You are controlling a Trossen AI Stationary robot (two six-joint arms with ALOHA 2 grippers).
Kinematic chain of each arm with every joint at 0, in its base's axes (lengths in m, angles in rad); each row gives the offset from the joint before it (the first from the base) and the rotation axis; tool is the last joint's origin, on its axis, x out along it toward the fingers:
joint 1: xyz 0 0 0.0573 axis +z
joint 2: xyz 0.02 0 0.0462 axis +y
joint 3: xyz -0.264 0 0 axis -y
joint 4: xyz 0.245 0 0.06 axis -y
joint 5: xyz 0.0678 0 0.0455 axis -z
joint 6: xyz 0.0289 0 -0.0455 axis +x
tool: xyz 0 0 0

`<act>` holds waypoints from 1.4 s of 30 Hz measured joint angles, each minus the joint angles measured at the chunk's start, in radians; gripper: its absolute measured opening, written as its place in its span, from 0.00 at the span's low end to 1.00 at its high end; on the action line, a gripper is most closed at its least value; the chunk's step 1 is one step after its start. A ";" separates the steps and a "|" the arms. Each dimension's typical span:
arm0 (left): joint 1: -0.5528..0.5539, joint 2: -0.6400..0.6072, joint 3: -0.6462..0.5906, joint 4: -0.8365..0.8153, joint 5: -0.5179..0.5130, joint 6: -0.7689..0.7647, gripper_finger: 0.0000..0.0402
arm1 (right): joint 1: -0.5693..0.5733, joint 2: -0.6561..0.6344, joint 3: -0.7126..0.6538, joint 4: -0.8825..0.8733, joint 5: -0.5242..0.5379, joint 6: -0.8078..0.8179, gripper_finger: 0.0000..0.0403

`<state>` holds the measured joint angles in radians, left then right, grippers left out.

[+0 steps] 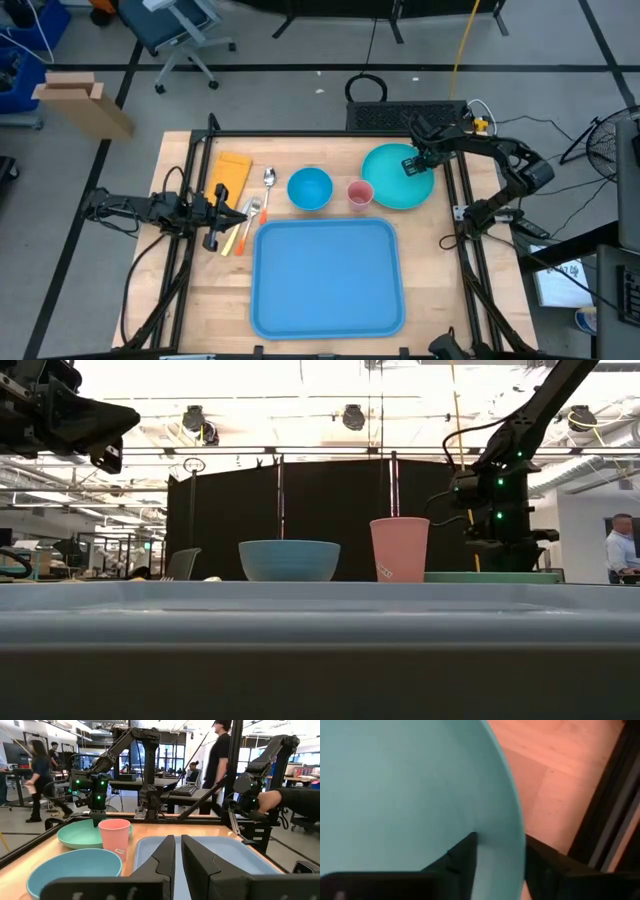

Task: Set up tray
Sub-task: Put the light blue plate on the blue serving tray

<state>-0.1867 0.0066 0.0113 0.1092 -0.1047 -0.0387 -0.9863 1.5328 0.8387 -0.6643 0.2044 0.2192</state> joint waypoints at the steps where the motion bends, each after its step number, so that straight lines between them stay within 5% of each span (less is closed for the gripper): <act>1: 0.000 0.000 0.000 0.000 0.000 -0.002 0.09 | 0.000 0.000 0.000 0.000 0.001 0.000 0.25; 7: 0.000 0.000 0.000 0.000 0.000 -0.044 0.09 | 0.000 -0.004 0.003 0.003 -0.014 0.000 0.03; 17: 0.000 0.000 0.000 0.000 0.001 -0.079 0.09 | -0.006 -0.068 -0.002 0.032 -0.034 0.007 0.00; 31: 0.000 0.000 0.000 0.000 0.001 -0.079 0.09 | -0.011 -0.396 0.001 0.146 0.028 -0.033 0.01; 42: 0.000 0.000 0.000 0.000 0.001 -0.078 0.09 | -0.003 -0.493 0.143 0.072 -0.023 -0.024 0.00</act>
<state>-0.1867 0.0067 0.0113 0.1093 -0.1036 -0.1169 -0.9891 1.0401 0.9815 -0.5926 0.1816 0.1951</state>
